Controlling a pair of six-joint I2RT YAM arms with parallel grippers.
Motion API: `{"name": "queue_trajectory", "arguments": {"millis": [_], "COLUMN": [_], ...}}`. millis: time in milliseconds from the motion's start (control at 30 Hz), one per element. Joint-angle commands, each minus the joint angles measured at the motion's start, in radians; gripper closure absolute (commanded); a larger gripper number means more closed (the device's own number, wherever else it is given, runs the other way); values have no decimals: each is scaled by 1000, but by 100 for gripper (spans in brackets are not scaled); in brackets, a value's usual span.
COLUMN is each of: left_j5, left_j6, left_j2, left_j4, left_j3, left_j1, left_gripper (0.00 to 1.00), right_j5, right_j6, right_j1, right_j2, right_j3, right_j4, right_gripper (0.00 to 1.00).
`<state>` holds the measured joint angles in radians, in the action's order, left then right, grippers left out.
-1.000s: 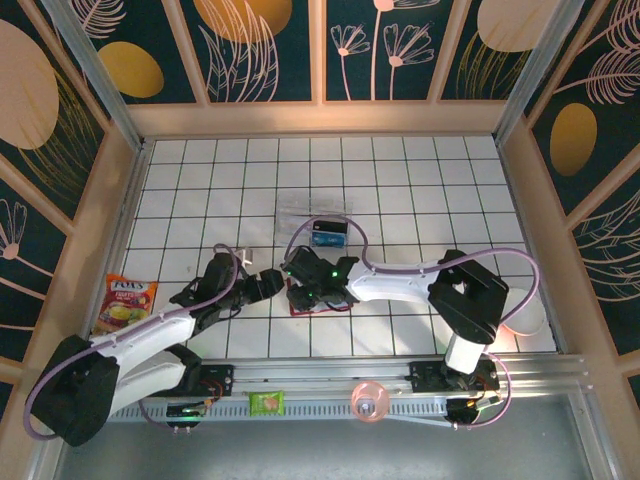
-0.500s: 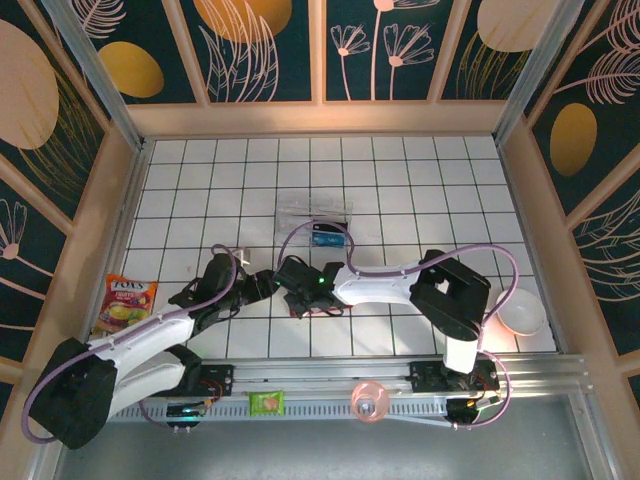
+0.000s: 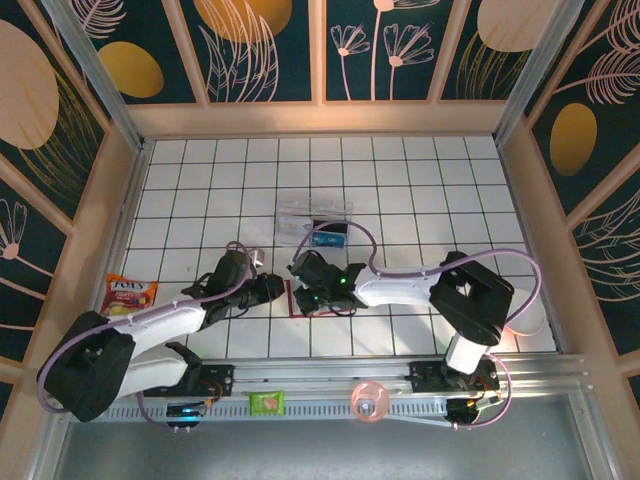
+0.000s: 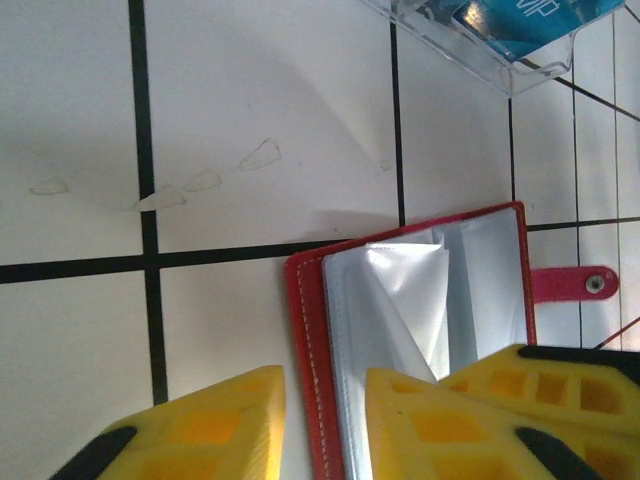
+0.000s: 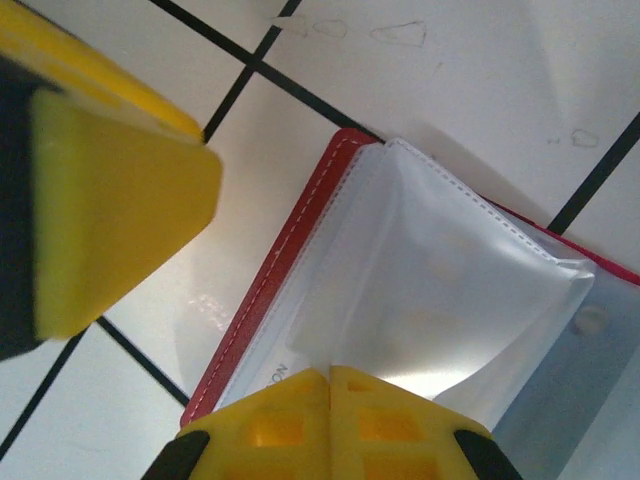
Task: Take the credit cards out of the card holder
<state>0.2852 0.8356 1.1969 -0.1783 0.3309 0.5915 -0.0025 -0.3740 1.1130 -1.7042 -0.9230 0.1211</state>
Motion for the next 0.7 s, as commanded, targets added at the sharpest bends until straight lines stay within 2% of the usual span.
{"name": "queue_trajectory", "arguments": {"millis": [0,233,300,367,467,667], "left_j5": [30,43,51,57,64,90], "left_j6": [-3,-16,-18,-17,-21,-28], "left_j2": [30,114,137,151,159,224], "left_j4": [-51,-56,-56,-55,-37,-8], "left_j3": [32,87,105,123,148,202], "left_j1": [10,45,59,72,93,163], "left_gripper": [77,81,81,82,82,82], "right_j5": [-35,-21,-10,11,81,259], "right_j6": [-28,-38,-43,-52,-70,-140], "right_j1": [-7,-14,-14,-14,-16,-53], "right_j2": [53,93,105,128,191,368], "right_j3": [29,55,61,71,105,180], "right_j4": [-75,-101,-103,-103,-100,-43], "right_gripper": [100,98,88,74,63,60]}}
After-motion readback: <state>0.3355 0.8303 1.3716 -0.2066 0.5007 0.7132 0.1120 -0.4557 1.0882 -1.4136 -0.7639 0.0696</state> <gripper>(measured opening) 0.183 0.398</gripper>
